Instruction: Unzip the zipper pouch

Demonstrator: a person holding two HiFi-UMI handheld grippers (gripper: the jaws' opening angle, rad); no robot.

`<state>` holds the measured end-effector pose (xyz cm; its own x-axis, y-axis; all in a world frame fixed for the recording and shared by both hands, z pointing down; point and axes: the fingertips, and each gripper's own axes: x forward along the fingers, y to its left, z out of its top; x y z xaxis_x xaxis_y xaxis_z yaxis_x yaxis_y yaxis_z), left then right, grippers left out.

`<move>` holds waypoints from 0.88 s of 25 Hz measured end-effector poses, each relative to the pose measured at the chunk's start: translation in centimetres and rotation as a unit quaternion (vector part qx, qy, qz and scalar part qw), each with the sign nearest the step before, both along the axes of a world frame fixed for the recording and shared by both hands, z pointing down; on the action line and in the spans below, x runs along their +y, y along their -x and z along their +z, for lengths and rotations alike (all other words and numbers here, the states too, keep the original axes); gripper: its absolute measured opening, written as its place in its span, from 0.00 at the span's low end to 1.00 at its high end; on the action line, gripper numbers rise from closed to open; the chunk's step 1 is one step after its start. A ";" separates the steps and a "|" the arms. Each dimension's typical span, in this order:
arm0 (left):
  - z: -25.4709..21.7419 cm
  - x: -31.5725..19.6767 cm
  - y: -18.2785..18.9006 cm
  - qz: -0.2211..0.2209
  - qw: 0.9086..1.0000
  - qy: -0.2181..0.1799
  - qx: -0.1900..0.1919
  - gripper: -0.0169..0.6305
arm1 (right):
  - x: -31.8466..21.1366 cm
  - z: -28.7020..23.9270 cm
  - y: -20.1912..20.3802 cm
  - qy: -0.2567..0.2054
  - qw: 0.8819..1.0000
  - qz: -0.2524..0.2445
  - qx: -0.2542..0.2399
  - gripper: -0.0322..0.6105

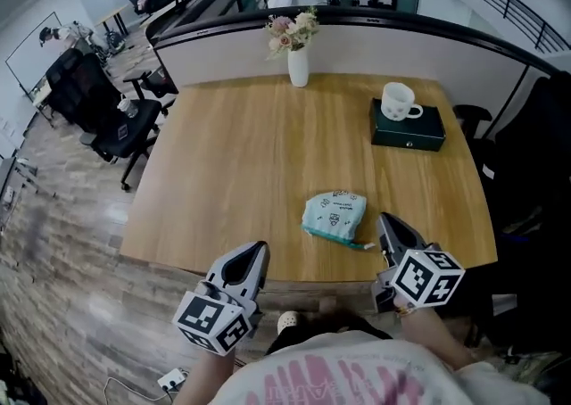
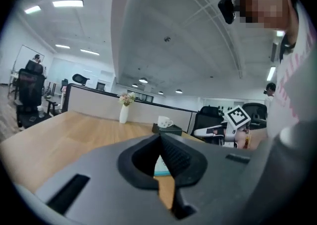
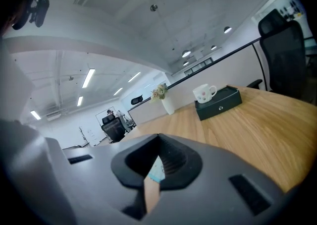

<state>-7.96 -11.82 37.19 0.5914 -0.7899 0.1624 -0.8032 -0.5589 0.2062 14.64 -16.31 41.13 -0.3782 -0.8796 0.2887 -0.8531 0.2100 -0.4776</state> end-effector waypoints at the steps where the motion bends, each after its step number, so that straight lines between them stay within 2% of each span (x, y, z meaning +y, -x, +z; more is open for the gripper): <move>1: -0.2 -0.9 0.3 0.016 1.000 -0.005 -0.009 0.03 | -0.3 -0.1 0.4 -0.001 1.000 0.012 -0.004 0.04; 5: -0.5 -3.8 1.3 0.077 0.996 -0.020 -0.040 0.03 | -0.9 -0.2 1.8 -0.007 0.998 0.054 -0.009 0.04; 7: 0.1 -4.7 1.7 0.099 0.992 -0.030 -0.071 0.03 | -0.8 0.0 2.1 -0.006 0.997 0.075 -0.010 0.04; 10: 1.8 -5.8 1.7 0.140 0.980 -0.043 -0.131 0.03 | 0.0 0.3 2.1 -0.004 0.994 0.111 -0.009 0.04; 14: 4.5 -7.1 0.9 0.205 0.964 -0.036 -0.166 0.03 | 1.3 0.8 1.2 0.001 0.988 0.155 -0.003 0.04; 16: 5.9 -8.1 0.2 0.234 0.952 -0.040 -0.192 0.03 | 2.4 0.8 0.2 0.005 0.984 0.179 0.004 0.04; 19: 7.4 -9.6 -1.2 0.275 0.928 -0.078 -0.240 0.03 | 4.6 1.0 -1.8 0.014 0.975 0.220 0.016 0.04; 21: 8.5 -10.5 -2.1 0.303 0.905 -0.111 -0.278 0.03 | 6.3 1.1 -3.2 0.024 0.968 0.247 0.021 0.04; 22: 9.1 -11.0 -2.6 0.317 0.890 -0.127 -0.301 0.04 | 7.2 1.1 -3.8 0.028 0.965 0.260 0.022 0.04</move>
